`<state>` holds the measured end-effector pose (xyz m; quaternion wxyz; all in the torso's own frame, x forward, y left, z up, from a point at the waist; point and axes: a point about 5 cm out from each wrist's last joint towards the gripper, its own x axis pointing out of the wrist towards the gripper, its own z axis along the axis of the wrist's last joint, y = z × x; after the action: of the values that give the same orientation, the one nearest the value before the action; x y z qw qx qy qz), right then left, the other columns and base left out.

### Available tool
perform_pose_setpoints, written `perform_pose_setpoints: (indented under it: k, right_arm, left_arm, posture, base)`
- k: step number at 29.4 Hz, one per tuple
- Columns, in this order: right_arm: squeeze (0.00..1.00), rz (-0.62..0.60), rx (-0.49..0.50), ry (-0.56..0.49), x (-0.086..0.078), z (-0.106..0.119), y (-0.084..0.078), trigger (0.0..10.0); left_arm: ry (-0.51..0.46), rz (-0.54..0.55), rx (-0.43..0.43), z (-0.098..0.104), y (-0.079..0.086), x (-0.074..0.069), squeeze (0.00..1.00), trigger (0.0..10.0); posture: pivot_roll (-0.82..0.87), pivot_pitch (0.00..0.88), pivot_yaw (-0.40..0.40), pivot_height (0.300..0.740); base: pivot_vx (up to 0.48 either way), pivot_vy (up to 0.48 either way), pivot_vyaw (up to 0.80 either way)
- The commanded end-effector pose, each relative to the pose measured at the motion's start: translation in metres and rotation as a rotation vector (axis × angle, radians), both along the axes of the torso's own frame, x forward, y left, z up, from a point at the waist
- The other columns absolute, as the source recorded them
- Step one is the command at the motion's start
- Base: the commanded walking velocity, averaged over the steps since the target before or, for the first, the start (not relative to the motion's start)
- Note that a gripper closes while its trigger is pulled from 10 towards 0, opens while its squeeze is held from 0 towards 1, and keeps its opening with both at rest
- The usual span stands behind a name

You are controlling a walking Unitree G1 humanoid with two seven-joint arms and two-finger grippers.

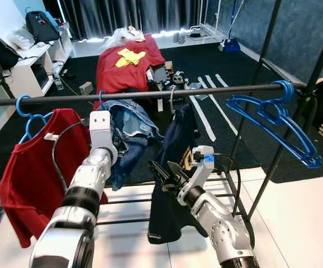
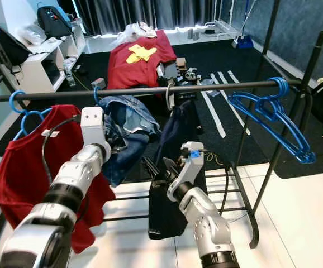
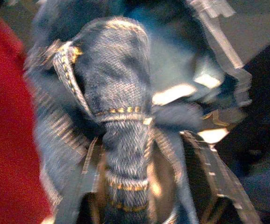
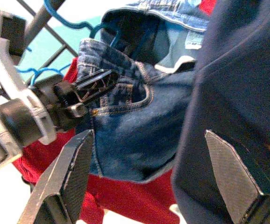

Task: Hang hanger

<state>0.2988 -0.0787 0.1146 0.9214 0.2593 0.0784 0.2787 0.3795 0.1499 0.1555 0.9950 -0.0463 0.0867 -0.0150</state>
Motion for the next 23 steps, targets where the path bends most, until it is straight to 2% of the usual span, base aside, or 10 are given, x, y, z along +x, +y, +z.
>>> perform_pose_setpoints:
  k: [1, 4, 7, 10, 11, 14, 15, 16, 19, 23]
  right_arm:
    - [0.00, 0.002, 0.004, 0.007, -0.001, 0.000, 0.002, 10.0]
    - [0.00, 0.003, 0.007, 0.008, -0.001, 0.000, 0.002, 10.0]
    - [0.00, 0.006, 0.016, 0.012, 0.000, 0.000, 0.003, 10.0]
    - [0.00, 0.006, 0.016, 0.012, 0.000, 0.000, 0.003, 10.0]
    - [0.00, 0.007, 0.017, 0.013, 0.000, 0.000, 0.003, 10.0]
    - [0.00, 0.014, 0.026, 0.020, 0.000, -0.001, 0.003, 10.0]
    - [0.00, 0.014, 0.026, 0.020, 0.000, -0.001, 0.003, 10.0]
    - [0.00, 0.017, 0.028, 0.022, 0.000, -0.001, 0.003, 10.0]
    - [0.00, 0.020, 0.029, 0.023, 0.001, -0.001, 0.003, 10.0]
    - [0.00, 0.021, 0.030, 0.023, 0.001, -0.001, 0.003, 10.0]
  left_arm:
    - [-0.038, -0.022, 0.001, 0.011, 0.008, -0.002, 1.00, 10.0]
    - [-0.074, -0.049, -0.007, 0.020, 0.017, -0.010, 1.00, 10.0]
    - [-0.122, -0.149, -0.024, 0.037, 0.046, -0.051, 1.00, 10.0]
    - [-0.122, -0.149, -0.024, 0.037, 0.046, -0.051, 1.00, 10.0]
    - [-0.116, -0.180, -0.029, 0.039, 0.049, -0.060, 1.00, 10.0]
    - [-0.076, -0.400, -0.041, 0.030, 0.056, -0.108, 1.00, 10.0]
    - [-0.076, -0.400, -0.041, 0.030, 0.056, -0.108, 1.00, 10.0]
    - [-0.056, -0.393, -0.023, 0.024, 0.065, -0.117, 0.00, 10.0]
    - [-0.043, -0.310, -0.006, 0.019, 0.082, -0.122, 0.00, 10.0]
    - [-0.048, -0.240, 0.005, 0.017, 0.094, -0.122, 0.00, 10.0]
  posture:
    - [-0.16, 0.037, 0.063, 0.740]
    - [-0.15, 0.035, 0.063, 0.740]
    - [-0.12, 0.035, 0.059, 0.740]
    - [-0.12, 0.035, 0.059, 0.740]
    - [-0.12, 0.035, 0.059, 0.740]
    - [-0.10, 0.033, 0.047, 0.740]
    - [-0.10, 0.033, 0.047, 0.740]
    - [-0.10, 0.032, 0.045, 0.740]
    - [-0.09, 0.032, 0.043, 0.740]
    - [-0.10, 0.031, 0.044, 0.740]
  base:
    - [0.000, 0.000, 0.00]
    - [0.000, 0.000, 0.00]
    - [0.000, 0.000, 0.00]
    - [0.000, 0.000, 0.00]
    - [0.000, 0.000, 0.00]
    - [0.000, 0.000, 0.00]
    - [0.000, 0.000, 0.00]
    - [0.000, 0.000, 0.00]
    - [0.000, 0.000, 0.00]
    - [0.000, 0.000, 0.00]
